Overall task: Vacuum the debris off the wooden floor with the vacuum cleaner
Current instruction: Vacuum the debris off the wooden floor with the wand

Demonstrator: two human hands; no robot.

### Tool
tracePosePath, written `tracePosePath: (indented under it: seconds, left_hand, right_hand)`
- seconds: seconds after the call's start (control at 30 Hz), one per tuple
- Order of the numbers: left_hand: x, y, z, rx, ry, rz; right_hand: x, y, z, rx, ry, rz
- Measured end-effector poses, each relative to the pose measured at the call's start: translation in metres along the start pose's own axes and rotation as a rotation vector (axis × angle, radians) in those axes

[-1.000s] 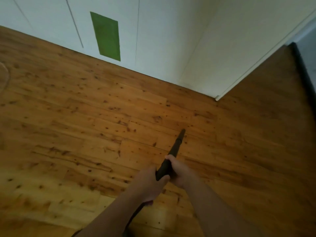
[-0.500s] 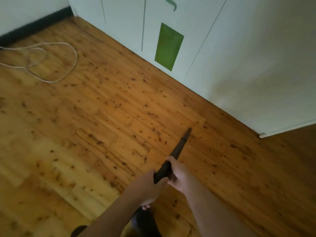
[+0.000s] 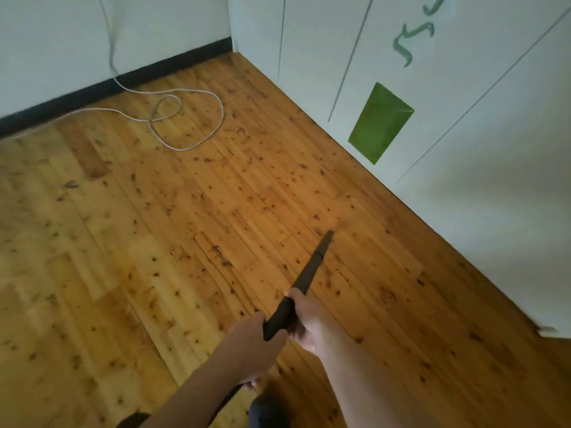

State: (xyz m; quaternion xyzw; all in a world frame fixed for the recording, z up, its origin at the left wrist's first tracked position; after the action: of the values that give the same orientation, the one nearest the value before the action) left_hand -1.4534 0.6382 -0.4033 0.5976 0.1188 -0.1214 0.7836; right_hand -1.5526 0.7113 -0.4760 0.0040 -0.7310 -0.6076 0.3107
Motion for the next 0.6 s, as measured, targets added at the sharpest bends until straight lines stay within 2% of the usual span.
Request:
tracePosePath:
  seconds: [0.6]
  left_hand:
    - [0.105,0.042,0.057,-0.278,0.169,0.17]
  right_hand:
    - [-0.034,0.041,-0.134,0.33,0.236,-0.086]
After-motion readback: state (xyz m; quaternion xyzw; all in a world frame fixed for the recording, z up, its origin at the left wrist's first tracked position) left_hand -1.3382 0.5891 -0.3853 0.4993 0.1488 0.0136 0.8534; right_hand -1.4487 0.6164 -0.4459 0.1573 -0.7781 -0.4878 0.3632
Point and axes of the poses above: each hand's wrist, its own y-axis away from the middle knuckle, its own z-axis out of the back of the hand, x = y × z, the point moved 5 cm from there along -y, towards the middle knuckle, and after that the axes turned 9 degrees about z, right-handed, at the moved point
